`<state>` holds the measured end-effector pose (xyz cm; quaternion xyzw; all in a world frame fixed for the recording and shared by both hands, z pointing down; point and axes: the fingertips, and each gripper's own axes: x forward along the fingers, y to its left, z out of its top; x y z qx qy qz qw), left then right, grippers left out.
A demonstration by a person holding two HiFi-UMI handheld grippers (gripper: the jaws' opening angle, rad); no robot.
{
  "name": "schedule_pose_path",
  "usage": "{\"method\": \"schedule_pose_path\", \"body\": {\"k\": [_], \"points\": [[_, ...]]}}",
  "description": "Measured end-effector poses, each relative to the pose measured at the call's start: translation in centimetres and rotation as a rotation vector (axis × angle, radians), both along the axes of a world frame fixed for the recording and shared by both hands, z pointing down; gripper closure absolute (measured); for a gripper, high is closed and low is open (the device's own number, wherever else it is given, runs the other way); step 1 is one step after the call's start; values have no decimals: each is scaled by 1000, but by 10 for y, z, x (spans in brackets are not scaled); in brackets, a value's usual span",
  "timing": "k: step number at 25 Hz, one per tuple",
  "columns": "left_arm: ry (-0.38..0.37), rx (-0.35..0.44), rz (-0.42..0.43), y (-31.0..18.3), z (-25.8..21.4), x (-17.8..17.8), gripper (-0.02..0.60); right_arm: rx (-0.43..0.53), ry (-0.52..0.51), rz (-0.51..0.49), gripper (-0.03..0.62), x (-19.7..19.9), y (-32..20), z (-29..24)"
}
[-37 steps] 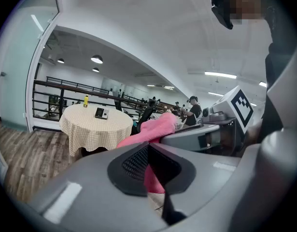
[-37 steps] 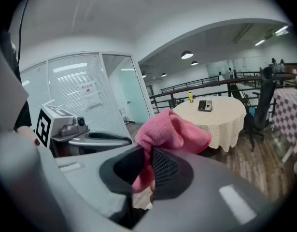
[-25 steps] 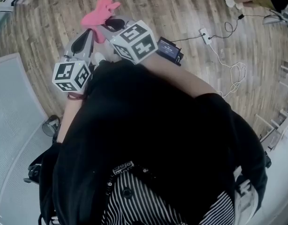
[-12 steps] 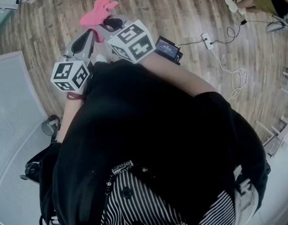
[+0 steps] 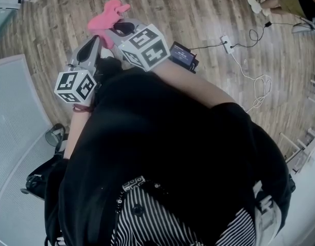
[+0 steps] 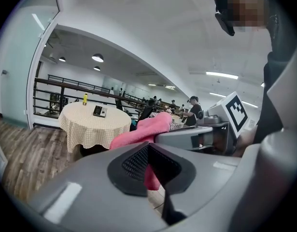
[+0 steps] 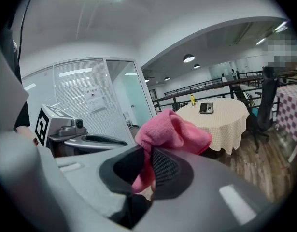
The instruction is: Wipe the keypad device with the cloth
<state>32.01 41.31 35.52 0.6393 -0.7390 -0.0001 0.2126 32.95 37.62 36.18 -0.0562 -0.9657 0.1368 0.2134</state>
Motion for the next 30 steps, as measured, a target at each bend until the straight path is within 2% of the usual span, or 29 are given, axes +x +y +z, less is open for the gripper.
{"method": "schedule_pose_path", "body": {"k": [9,15,20,25,30], "points": [[27,8,30,-9,8,-15,577,-7,9,37,548,-11,-7,8],[13,29,84,-36,2,-14,577,-14,23,86,548,-11,-32,12],[17,41,81,-44,2,-33,577,11,14,103,548,-22,-41,9],[1,15,69,-74,4,-71,577,9,34,110,548,-49,-67,10],[-5,16,117,-111,5,-105,578,-9,54,122,548,-86,-95,15]]}}
